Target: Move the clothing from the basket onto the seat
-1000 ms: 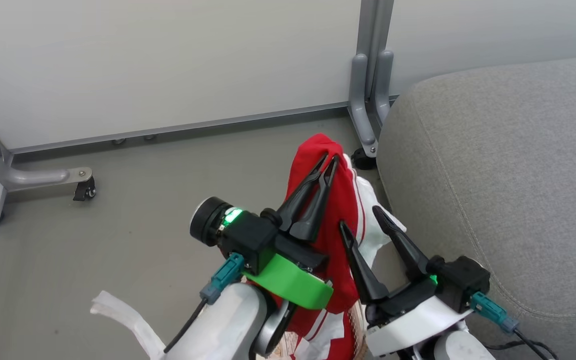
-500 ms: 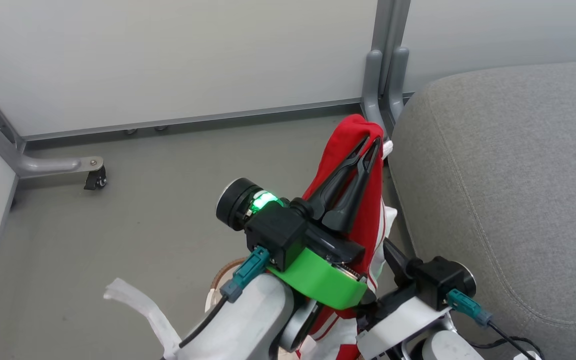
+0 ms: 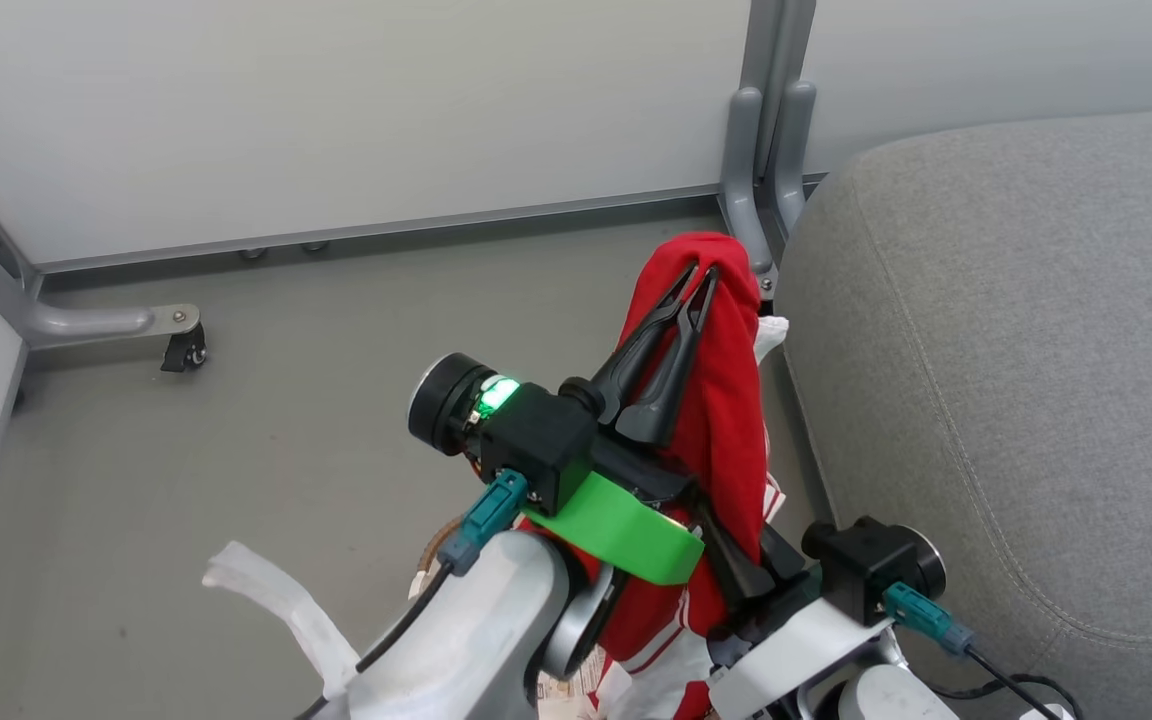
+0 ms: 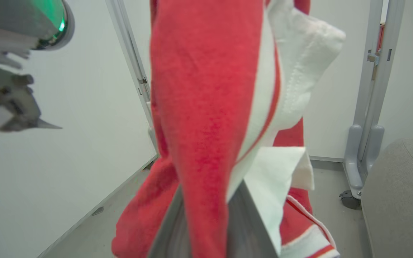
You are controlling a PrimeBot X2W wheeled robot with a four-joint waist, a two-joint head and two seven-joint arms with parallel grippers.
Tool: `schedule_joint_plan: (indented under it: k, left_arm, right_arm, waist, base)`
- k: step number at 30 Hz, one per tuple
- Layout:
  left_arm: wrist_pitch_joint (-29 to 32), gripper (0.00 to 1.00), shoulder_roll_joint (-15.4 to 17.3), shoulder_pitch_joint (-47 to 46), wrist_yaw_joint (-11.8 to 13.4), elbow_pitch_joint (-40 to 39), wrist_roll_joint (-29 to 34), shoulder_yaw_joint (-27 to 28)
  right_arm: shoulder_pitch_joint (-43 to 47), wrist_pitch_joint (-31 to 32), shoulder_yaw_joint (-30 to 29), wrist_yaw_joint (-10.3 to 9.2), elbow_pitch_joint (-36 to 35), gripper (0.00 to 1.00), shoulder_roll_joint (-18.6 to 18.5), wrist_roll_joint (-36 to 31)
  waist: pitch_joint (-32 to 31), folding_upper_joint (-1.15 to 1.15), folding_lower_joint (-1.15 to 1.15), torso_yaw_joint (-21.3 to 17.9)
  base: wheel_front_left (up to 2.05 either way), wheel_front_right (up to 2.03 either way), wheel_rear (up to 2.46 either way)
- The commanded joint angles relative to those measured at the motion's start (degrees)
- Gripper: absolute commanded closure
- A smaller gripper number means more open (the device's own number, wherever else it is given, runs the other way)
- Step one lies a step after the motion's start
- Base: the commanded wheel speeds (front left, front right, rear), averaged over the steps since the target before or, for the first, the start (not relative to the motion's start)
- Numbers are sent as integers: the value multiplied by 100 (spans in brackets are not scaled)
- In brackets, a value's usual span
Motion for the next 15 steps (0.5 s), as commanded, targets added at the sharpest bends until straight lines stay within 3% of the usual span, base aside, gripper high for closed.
schedule_joint_plan:
  k: [1, 7, 8, 9, 15]
  left_arm:
    - [-2, 100, 18, 43, 34, 81, -19, 29]
    - [-1, 100, 17, 35, 267, 437, -69, 46]
    - [27, 62, 18, 40, 296, 503, -113, 24]
    - [29, 0, 17, 21, 365, 561, -106, 29]
    - [67, 0, 17, -146, 427, 723, -84, -35]
  right_arm:
    - [-29, -18, -32, 0, -26, 100, -17, -29]
    - [18, -18, -115, 0, -63, 100, -17, 39]
    - [22, -18, -121, 0, -64, 100, -17, 38]
    - [30, -18, -132, 0, -65, 100, -18, 35]
    - [44, -18, -161, 0, -54, 100, -17, 25]
  waist:
    - [6, 0, 0, -3]
    - [8, 0, 0, 13]
    - [8, 0, 0, 18]
    - [9, 0, 0, 25]
    - [20, 0, 0, 59]
  base:
    - [0, 0, 0]
    - [0, 0, 0]
    - [0, 0, 0]
    - [0, 0, 0]
    - [0, 0, 0]
